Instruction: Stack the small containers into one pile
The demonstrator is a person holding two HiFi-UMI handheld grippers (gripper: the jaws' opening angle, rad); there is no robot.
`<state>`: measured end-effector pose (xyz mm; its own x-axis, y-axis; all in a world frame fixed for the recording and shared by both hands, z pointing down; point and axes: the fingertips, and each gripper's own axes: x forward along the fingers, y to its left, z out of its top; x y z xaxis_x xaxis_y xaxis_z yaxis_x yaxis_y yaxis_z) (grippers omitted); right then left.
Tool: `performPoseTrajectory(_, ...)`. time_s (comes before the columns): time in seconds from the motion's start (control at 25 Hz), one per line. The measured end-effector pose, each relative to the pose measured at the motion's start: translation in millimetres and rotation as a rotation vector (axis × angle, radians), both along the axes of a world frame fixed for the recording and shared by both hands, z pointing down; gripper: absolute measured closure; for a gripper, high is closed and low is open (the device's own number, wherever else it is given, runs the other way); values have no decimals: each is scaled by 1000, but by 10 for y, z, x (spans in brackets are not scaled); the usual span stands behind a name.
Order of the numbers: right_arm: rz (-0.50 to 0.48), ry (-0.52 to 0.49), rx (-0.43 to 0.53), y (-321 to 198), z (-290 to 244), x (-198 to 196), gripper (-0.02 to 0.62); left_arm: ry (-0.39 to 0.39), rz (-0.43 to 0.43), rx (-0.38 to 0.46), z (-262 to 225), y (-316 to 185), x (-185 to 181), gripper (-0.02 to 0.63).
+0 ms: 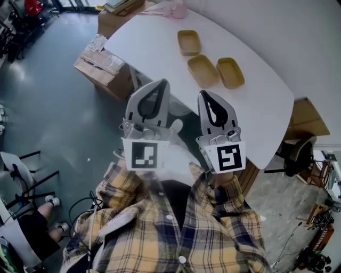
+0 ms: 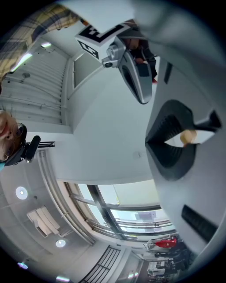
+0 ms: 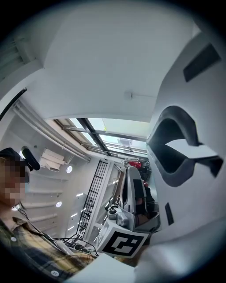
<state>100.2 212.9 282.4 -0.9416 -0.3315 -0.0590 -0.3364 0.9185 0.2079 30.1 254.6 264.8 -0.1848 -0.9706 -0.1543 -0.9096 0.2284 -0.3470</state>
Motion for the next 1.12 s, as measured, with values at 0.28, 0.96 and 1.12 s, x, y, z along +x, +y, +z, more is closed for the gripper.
performPoseTrajectory(0.28, 8, 20, -11, -945, 12, -590, 580, 22, 25, -54, 100, -1036, -564, 588)
performPoseTrajectory(0.96, 146, 70, -78, -2474, 98, -1186, 580, 20, 191, -120, 169, -2744, -1169, 588)
performPoseTrajectory(1.12, 231, 72, -89, -2602, 121, -1154, 580, 23, 277, -127, 176, -2954, -1156, 588)
